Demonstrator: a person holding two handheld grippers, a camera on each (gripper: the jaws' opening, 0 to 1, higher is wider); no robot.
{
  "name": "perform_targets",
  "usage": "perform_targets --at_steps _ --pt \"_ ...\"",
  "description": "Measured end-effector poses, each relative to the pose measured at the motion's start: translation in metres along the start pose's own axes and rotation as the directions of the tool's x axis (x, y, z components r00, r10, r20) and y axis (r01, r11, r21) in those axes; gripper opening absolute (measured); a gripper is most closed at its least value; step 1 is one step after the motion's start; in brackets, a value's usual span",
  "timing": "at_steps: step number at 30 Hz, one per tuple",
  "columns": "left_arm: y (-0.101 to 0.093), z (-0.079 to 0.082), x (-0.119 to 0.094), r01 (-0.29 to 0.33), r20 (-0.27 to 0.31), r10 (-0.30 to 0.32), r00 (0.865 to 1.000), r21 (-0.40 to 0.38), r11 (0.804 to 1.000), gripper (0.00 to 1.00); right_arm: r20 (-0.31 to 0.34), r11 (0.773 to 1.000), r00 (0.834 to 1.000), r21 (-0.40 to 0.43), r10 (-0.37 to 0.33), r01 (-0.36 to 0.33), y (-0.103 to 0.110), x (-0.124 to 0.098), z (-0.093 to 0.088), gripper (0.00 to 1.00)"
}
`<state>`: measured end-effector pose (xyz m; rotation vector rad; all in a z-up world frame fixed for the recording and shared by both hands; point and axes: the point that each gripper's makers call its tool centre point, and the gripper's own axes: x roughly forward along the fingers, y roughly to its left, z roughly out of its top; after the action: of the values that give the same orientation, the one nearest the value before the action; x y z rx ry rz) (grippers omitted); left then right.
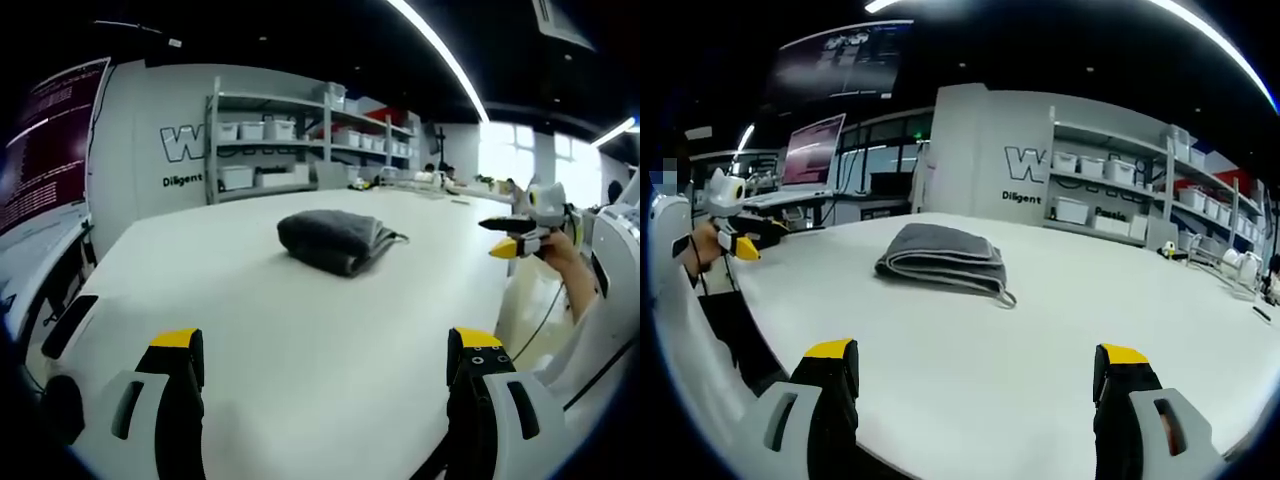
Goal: Open the folded towel by lifting each exposed corner and separating the folded layers until the towel lies flat within the target outline without major curled edges
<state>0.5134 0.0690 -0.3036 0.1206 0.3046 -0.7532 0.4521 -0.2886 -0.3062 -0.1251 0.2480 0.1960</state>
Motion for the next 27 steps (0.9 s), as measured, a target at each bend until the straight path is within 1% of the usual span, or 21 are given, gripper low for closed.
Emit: perform_targets --at_steps 6,14,18,20,23,25,27 --pt "-0.003 -0.002 0.001 0.013 -0.002 -0.013 1.000 -0.001 1.000 0.99 -0.009 1.000 1.000 -0.006 0.005 -0.005 0.002 0.002 -0.002 1.00" --pt "-0.002 -0.001 0.000 0.008 0.004 -0.008 1.000 -0.003 1.000 0.99 -0.036 0.999 0.999 -0.041 0.023 -0.024 0.004 0.014 -0.003 1.00" --pt "-0.001 -0.002 0.000 0.006 0.005 -0.006 1.000 -0.004 1.000 0.99 -0.060 0.995 0.998 -0.095 0.029 -0.035 0.002 0.025 0.002 0.99" --pt "-0.001 -0.002 -0.001 0.007 0.005 -0.007 1.000 -0.004 1.000 0.99 -0.093 0.984 0.995 -0.167 0.040 -0.055 0.002 0.032 0.006 0.99" --pt "-0.001 -0.003 -0.001 0.008 0.005 -0.008 1.000 -0.007 1.000 0.99 -0.123 0.962 0.991 -0.261 0.049 -0.080 0.001 0.042 0.014 0.99" --pt "-0.001 -0.004 -0.002 0.010 0.005 -0.010 1.000 -0.005 1.000 0.99 -0.131 0.940 0.989 -0.327 0.063 -0.103 0.000 0.052 0.022 0.99" --pt "-0.001 -0.004 -0.002 0.011 0.006 -0.011 1.000 -0.006 1.000 0.99 -0.152 0.919 0.986 -0.372 0.075 -0.127 0.000 0.062 0.027 0.99"
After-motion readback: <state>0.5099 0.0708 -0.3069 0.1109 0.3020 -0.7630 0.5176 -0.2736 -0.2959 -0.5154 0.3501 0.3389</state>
